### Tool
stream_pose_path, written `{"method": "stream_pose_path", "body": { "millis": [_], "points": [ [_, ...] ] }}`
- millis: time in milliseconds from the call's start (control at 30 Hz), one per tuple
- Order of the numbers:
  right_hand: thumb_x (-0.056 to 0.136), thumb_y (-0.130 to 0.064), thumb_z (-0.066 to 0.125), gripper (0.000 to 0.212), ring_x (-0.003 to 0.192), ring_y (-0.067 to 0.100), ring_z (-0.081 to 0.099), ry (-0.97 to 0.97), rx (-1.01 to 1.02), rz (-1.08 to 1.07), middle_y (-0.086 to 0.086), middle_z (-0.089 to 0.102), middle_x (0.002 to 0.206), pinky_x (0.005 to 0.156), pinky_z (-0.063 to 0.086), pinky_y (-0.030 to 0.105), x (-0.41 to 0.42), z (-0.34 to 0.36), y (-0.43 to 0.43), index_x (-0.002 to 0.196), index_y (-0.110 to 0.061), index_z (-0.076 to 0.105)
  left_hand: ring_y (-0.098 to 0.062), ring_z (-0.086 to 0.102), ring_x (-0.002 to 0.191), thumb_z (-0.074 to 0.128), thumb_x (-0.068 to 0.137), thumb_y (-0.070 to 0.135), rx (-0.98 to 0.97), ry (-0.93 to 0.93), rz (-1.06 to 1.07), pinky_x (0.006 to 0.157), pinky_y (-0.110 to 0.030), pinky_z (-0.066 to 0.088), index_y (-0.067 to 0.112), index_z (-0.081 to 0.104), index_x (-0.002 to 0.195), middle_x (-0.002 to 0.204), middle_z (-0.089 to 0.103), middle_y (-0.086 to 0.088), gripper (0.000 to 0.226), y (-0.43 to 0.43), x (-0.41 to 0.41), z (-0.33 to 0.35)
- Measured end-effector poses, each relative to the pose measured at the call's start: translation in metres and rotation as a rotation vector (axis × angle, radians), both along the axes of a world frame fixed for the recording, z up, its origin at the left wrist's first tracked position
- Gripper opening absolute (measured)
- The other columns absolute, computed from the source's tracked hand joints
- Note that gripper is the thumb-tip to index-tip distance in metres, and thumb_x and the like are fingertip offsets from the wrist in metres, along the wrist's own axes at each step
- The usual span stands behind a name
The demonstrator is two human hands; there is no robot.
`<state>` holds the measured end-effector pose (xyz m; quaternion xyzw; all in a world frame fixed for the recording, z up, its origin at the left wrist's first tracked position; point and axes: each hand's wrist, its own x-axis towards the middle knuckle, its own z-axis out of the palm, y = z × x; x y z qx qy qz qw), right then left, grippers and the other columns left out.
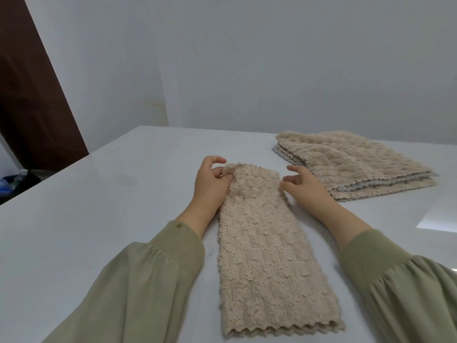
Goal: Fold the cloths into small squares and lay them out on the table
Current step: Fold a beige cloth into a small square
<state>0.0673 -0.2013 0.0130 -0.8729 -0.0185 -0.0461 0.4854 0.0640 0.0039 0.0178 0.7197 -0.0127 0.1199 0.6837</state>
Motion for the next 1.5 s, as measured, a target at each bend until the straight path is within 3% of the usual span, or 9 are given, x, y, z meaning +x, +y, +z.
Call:
{"method": "stream_pose_path", "body": {
  "millis": [167, 400, 533, 667, 767, 900, 1067, 1267, 1500],
  "points": [
    [0.089, -0.025, 0.063, 0.054, 0.101, 0.008, 0.058, 0.047, 0.183, 0.052, -0.003, 0.062, 0.114, 0.088, 0.035, 0.026, -0.005, 0.008, 0.0, 0.137, -0.026, 0.04, -0.008, 0.05, 0.057, 0.049, 0.082, -0.018, -0.016, -0.061, -0.036, 0.06, -0.022, 0.043, 0.021, 0.054, 0.095, 0.06, 0.051, 0.005, 0.041, 0.001, 0.001, -0.002],
    [0.082, -0.004, 0.068, 0.036, 0.059, 0.004, 0.06, 0.063, 0.486, -0.015, -0.004, 0.064, 0.063, 0.069, 0.043, 0.023, 0.006, 0.006, 0.001, 0.115, -0.012, 0.057, -0.02, 0.054, 0.073, 0.047, 0.079, -0.02, 0.062, -0.112, -0.003, 0.069, -0.032, 0.045, 0.028, 0.059, 0.092, 0.08, 0.064, -0.018, 0.051, 0.001, 0.001, -0.006],
    [0.078, 0.016, 0.062, 0.031, 0.067, 0.015, 0.06, 0.065, 0.626, -0.024, 0.005, 0.063, 0.073, 0.064, 0.051, 0.02, 0.008, 0.008, 0.002, 0.104, -0.001, 0.064, -0.007, 0.049, 0.06, 0.053, 0.08, -0.015, 0.14, -0.076, 0.04, 0.059, -0.014, 0.041, 0.019, 0.062, 0.105, 0.066, 0.054, -0.002, 0.044, 0.007, 0.004, -0.009],
    [0.075, 0.024, 0.056, 0.041, 0.074, 0.021, 0.058, 0.066, 0.553, -0.048, 0.011, 0.059, 0.079, 0.065, 0.054, 0.02, 0.009, 0.009, -0.002, 0.104, -0.003, 0.065, -0.004, 0.055, 0.07, 0.066, 0.078, -0.006, 0.195, -0.038, 0.09, 0.064, -0.004, 0.042, 0.013, 0.065, 0.111, 0.075, 0.057, 0.007, 0.038, 0.009, 0.006, -0.012],
    [0.075, 0.023, 0.057, 0.037, 0.069, 0.018, 0.055, 0.063, 0.436, -0.063, 0.008, 0.059, 0.074, 0.063, 0.051, 0.02, 0.01, 0.011, -0.003, 0.097, -0.004, 0.07, -0.007, 0.061, 0.079, 0.066, 0.078, -0.005, 0.215, -0.081, 0.08, 0.07, -0.012, 0.045, 0.02, 0.071, 0.088, 0.078, 0.065, 0.011, 0.027, 0.008, 0.004, -0.009],
    [0.078, 0.015, 0.06, 0.026, 0.053, 0.011, 0.046, 0.049, 0.305, -0.096, 0.005, 0.063, 0.069, 0.05, 0.043, 0.019, 0.005, 0.017, -0.002, 0.082, -0.008, 0.072, -0.007, 0.061, 0.074, 0.065, 0.078, -0.004, 0.251, -0.089, 0.067, 0.067, -0.015, 0.044, 0.023, 0.068, 0.072, 0.072, 0.066, 0.009, 0.027, 0.009, 0.002, -0.007],
    [0.081, 0.014, 0.06, 0.021, 0.04, 0.012, 0.042, 0.033, 0.312, -0.038, 0.009, 0.057, 0.064, 0.039, 0.036, 0.021, 0.001, 0.02, -0.001, 0.095, -0.001, 0.066, -0.008, 0.056, 0.068, 0.062, 0.08, -0.002, 0.245, -0.084, 0.064, 0.062, -0.017, 0.042, 0.023, 0.063, 0.068, 0.069, 0.062, 0.006, 0.028, 0.006, 0.002, -0.007],
    [0.08, 0.012, 0.061, 0.036, 0.048, 0.014, 0.052, -0.097, 0.268, 0.054, 0.002, 0.061, 0.06, 0.051, 0.047, 0.023, -0.005, 0.022, 0.001, 0.095, -0.02, 0.069, -0.007, 0.056, 0.068, 0.06, 0.081, -0.005, 0.208, -0.092, 0.07, 0.062, -0.012, 0.044, 0.023, 0.062, 0.07, 0.071, 0.064, 0.006, 0.03, 0.005, 0.003, -0.007],
    [0.082, -0.014, 0.071, 0.007, 0.046, 0.016, 0.046, -0.039, 0.247, -0.004, 0.005, 0.059, 0.055, 0.05, 0.043, 0.029, -0.003, 0.017, -0.001, 0.077, -0.019, 0.072, -0.001, 0.059, 0.066, 0.06, 0.082, -0.005, 0.131, -0.108, 0.068, 0.06, -0.007, 0.044, 0.022, 0.064, 0.071, 0.072, 0.066, 0.007, 0.029, 0.002, 0.001, -0.004]
  ]
}}
